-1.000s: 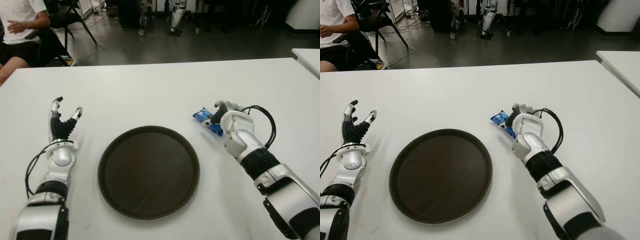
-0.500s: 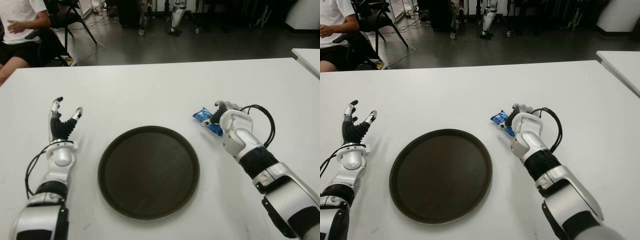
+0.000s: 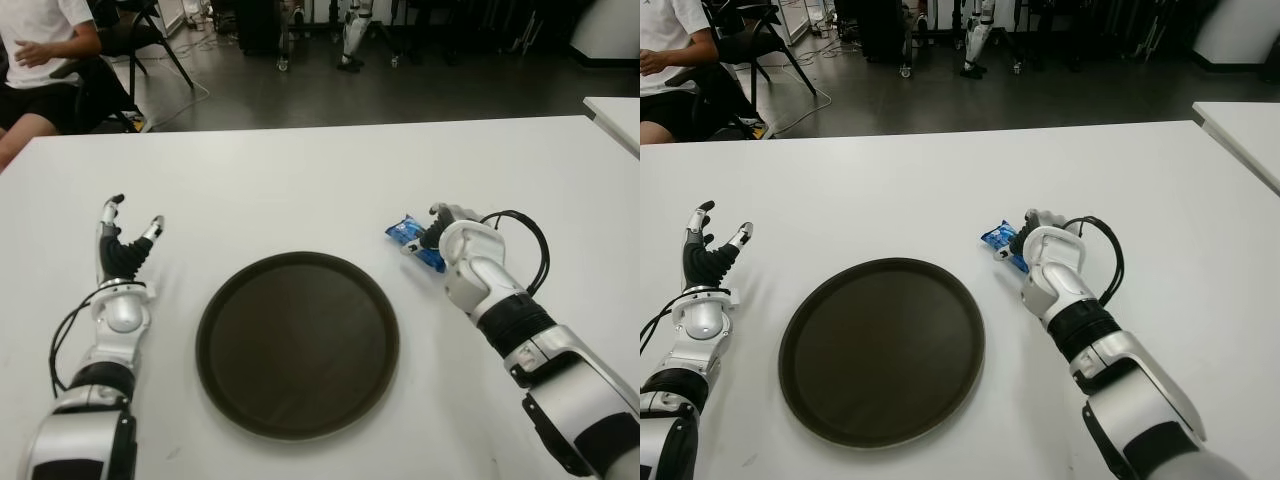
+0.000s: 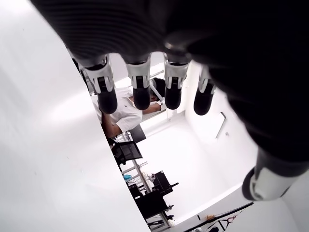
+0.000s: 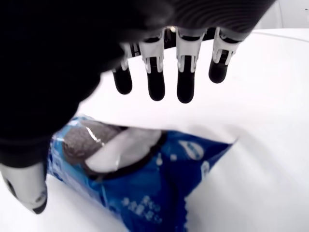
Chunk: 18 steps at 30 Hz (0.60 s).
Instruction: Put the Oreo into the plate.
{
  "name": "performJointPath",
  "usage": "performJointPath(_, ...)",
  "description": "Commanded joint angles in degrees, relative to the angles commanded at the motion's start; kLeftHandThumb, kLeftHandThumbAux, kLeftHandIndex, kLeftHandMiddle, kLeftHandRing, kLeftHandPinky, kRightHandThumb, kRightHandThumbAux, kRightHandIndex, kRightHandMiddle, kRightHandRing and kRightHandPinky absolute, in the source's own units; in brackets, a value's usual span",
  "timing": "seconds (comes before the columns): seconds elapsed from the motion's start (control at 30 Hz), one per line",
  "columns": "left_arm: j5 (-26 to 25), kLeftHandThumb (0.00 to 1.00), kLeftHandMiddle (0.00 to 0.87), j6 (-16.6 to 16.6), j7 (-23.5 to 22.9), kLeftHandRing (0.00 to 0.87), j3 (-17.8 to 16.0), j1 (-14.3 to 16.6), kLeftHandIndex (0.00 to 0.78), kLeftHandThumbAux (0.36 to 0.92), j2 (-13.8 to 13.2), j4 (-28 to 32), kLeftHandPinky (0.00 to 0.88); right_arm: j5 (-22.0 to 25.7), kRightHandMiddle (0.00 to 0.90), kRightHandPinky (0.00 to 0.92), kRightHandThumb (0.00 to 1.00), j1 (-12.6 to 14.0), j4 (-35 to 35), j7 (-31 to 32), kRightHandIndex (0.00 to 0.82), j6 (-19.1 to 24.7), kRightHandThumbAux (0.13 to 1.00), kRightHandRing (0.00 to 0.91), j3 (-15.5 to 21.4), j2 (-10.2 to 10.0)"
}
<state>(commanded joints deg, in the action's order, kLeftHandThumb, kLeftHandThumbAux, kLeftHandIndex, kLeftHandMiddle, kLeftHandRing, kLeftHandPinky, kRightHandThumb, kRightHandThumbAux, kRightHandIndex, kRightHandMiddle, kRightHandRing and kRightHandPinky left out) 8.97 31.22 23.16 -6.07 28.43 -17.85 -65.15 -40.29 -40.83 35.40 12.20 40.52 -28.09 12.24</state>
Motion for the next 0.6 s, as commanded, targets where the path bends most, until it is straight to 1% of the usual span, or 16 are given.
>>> performJointPath(0.2, 0.46, 0.0, 0.0, -0.36, 0.31, 0.0, 0.34, -0.02, 0.0, 0.616, -0.13, 0.14, 0.0, 0.28, 0.17, 0.001, 0.0, -0.08, 0.36, 0.01, 0.164, -0.36, 0.619, 0.12, 0.11, -0.15)
performJointPath(0.23, 0.42, 0.0, 0.0, -0.37, 0.21, 0.0, 0.34, 0.0, 0.005, 0.611, -0.16, 0.08, 0.0, 0.37, 0.159, 0.0, 0.0, -0.13, 0.56, -0.02, 0.147, -0.58, 0.615, 0.113, 0.14, -0.17)
performJointPath(0.37, 0.42, 0.0, 0.0, -0.35, 0.03, 0.0, 0.39, 0.04, 0.018, 0.595, -0.25, -0.07, 0.0, 0.34, 0.144, 0.0, 0.0, -0.29, 1.08, 0.14, 0.123, -1.37, 0.612, 0.1, -0.07, -0.07)
performJointPath(0.47, 0.66, 0.0, 0.0, -0.11, 0.19, 0.0, 0.55, 0.0, 0.022, 0.58, -0.39, -0.13, 0.0, 0.39, 0.142, 0.0, 0.0, -0.75, 1.83, 0.83, 0.126, -1.35, 0.62, 0.094, -0.13, -0.24)
performJointPath(0.6, 0.81, 0.0, 0.0, 0.09, 0.2, 0.0, 0.6, -0.05, 0.004, 0.567, -0.52, -0.23, 0.0, 0.39, 0.145, 0.0, 0.0, -1.55, 3.35, 1.57, 0.136, -1.11, 0.63, 0.094, -0.25, -0.63)
